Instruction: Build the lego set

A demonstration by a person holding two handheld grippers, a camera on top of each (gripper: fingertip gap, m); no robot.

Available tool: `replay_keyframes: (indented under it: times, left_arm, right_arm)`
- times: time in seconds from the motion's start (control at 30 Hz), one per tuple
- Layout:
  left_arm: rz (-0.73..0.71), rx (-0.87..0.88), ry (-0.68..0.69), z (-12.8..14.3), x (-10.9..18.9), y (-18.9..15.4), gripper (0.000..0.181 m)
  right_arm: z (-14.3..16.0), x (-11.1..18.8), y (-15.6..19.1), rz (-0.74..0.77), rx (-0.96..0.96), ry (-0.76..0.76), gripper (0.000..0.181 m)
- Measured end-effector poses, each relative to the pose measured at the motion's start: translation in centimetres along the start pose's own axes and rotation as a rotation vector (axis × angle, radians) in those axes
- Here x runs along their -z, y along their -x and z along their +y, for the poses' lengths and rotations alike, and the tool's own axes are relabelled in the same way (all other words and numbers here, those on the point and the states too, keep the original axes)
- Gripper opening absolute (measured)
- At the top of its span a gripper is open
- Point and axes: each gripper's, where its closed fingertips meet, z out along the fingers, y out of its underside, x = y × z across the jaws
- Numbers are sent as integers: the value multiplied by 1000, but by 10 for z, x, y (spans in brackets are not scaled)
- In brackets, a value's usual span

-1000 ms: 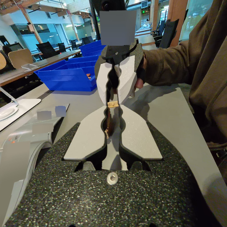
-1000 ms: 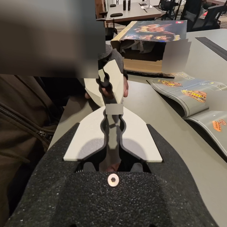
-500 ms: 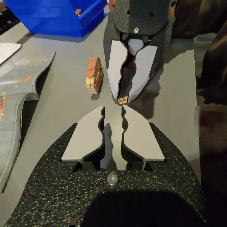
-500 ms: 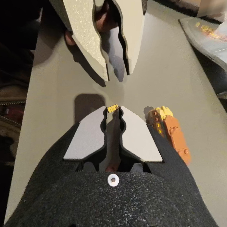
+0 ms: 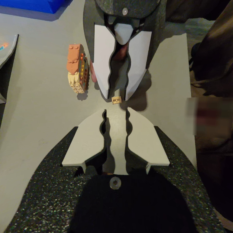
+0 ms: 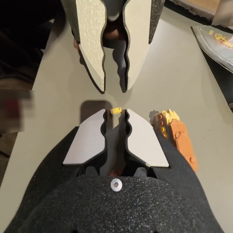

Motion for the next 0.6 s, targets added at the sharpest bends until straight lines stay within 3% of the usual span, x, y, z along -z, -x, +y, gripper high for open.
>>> replay_keyframes:
  times: [0.23, 0.6]
  left_arm:
    - [42, 12, 37, 4, -4, -3, 28]
    - [14, 2, 50, 1, -11, 1, 29]
  right_arm:
    - [-2, -4, -1, -21, -30, 12, 17]
    - [-4, 12, 2, -17, -97, -77, 26]
